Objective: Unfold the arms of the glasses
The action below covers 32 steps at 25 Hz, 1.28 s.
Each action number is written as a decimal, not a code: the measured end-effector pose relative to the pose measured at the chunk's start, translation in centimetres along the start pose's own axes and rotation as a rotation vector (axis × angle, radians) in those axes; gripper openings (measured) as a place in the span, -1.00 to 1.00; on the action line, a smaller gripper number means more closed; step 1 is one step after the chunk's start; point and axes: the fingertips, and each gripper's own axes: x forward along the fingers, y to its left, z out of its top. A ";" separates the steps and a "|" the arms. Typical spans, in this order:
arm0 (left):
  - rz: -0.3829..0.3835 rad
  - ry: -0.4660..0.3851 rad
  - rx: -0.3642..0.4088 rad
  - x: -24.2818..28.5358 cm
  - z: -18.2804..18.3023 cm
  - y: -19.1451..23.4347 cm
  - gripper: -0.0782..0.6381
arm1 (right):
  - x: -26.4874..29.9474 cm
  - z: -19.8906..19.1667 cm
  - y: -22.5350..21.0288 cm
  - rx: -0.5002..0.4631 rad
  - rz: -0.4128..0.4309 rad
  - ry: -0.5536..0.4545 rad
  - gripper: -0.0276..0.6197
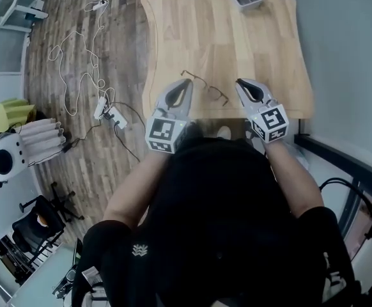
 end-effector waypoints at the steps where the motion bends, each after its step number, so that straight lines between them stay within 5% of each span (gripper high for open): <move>1: 0.030 0.002 -0.009 -0.3 0.1 1.0 -0.76 | 0.1 0.3 0.1 -0.001 0.003 -0.005 -0.85; 9: 0.111 0.019 0.009 -1.5 -1.0 4.6 -0.76 | 0.3 0.6 -0.5 0.024 -0.041 -0.025 -0.91; 32: 0.016 0.056 0.029 -1.4 -0.8 5.3 -0.76 | 0.5 1.3 -0.3 0.023 -0.133 -0.036 -0.91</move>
